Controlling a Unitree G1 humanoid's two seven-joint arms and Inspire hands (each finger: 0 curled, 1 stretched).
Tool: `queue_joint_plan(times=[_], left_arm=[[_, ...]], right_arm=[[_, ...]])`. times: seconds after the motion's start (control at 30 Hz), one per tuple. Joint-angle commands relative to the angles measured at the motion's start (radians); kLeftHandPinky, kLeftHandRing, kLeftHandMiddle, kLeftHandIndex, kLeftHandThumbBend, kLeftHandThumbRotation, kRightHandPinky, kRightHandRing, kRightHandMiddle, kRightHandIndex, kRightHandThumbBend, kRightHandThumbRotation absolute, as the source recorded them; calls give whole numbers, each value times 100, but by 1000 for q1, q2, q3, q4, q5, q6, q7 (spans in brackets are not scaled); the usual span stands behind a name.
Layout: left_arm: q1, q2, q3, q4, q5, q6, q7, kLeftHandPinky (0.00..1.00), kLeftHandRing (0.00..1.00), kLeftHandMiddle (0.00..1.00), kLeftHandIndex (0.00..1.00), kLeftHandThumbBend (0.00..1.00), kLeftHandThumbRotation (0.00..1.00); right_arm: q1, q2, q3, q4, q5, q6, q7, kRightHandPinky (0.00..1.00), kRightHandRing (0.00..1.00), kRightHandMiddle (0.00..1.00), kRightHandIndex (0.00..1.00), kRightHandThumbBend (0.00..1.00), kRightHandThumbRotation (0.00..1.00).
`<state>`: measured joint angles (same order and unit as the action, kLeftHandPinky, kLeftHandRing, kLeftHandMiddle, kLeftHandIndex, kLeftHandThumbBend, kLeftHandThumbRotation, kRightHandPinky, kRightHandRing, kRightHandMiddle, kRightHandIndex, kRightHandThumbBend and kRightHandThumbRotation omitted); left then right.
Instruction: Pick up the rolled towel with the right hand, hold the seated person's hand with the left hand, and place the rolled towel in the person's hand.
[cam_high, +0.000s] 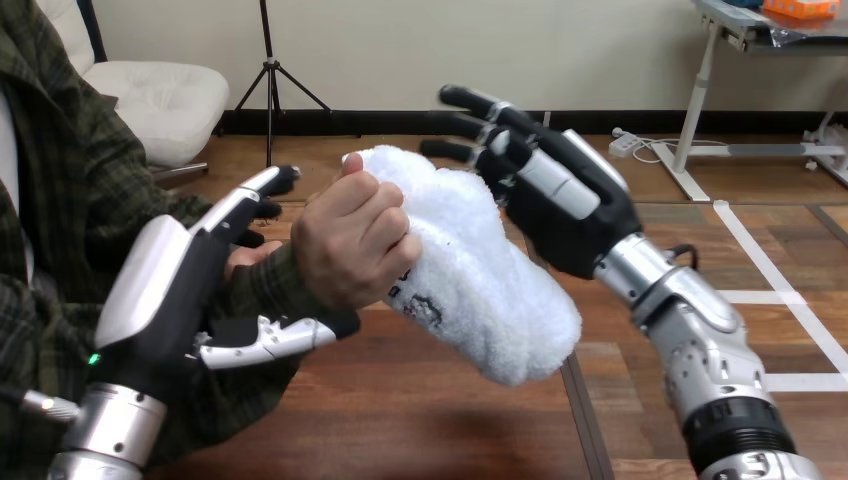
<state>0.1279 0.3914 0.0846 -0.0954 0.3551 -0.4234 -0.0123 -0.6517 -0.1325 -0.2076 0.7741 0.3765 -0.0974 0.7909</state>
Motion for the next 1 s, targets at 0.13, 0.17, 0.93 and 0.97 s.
queue_joint_plan(times=[0.13,0.17,0.93,0.97], left_arm=[[-37,17,32,-17,-121,-113,-20,77,88,90,91,100,49],[-39,19,33,-9,-126,-128,-20,78,88,91,92,100,49],[0,36,11,37,-417,-273,-230,99,100,100,100,100,66],[1,34,11,37,-425,-274,-237,99,100,100,100,100,66]], right_arm=[[3,-30,-22,-70,13,-57,4,75,84,85,85,91,45],[8,-31,-21,-73,12,-61,4,76,85,85,85,91,46],[135,-56,-16,-163,10,-135,26,89,93,90,91,98,56],[138,-56,-16,-164,12,-135,28,88,93,90,91,99,56]])
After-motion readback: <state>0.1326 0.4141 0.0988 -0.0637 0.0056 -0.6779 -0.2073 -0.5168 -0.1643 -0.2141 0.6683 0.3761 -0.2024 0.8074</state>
